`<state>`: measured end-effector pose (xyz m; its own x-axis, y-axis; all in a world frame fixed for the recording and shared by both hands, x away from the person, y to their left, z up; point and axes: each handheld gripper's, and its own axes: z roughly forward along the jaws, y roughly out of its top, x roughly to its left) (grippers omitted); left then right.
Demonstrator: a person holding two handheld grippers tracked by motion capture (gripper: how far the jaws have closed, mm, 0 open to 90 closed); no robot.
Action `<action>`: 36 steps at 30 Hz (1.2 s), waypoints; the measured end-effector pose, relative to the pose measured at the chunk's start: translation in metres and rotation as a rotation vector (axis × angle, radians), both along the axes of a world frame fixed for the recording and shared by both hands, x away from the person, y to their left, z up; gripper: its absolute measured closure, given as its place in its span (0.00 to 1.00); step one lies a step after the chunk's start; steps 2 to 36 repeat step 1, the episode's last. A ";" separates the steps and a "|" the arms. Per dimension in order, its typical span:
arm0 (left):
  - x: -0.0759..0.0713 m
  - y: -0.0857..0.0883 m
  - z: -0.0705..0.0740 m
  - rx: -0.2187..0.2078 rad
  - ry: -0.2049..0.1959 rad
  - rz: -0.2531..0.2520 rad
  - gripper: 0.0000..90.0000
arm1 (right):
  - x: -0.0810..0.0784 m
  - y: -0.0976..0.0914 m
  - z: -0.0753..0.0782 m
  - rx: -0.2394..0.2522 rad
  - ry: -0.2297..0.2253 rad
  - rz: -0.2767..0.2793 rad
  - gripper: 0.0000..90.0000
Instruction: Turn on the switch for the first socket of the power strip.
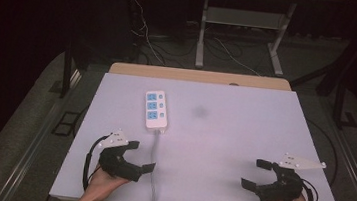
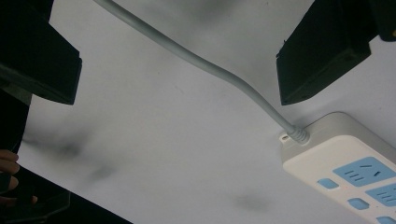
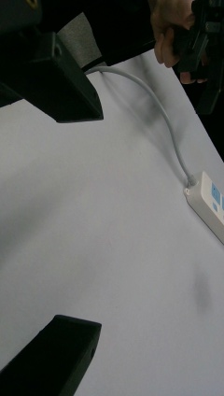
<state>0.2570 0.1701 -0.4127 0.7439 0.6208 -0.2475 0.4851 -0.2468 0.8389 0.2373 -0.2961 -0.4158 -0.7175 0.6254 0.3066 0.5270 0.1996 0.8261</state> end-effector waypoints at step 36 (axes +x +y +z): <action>0.000 0.000 -0.001 0.000 0.002 0.003 0.00 | 0.000 0.000 0.000 0.000 0.000 0.000 0.01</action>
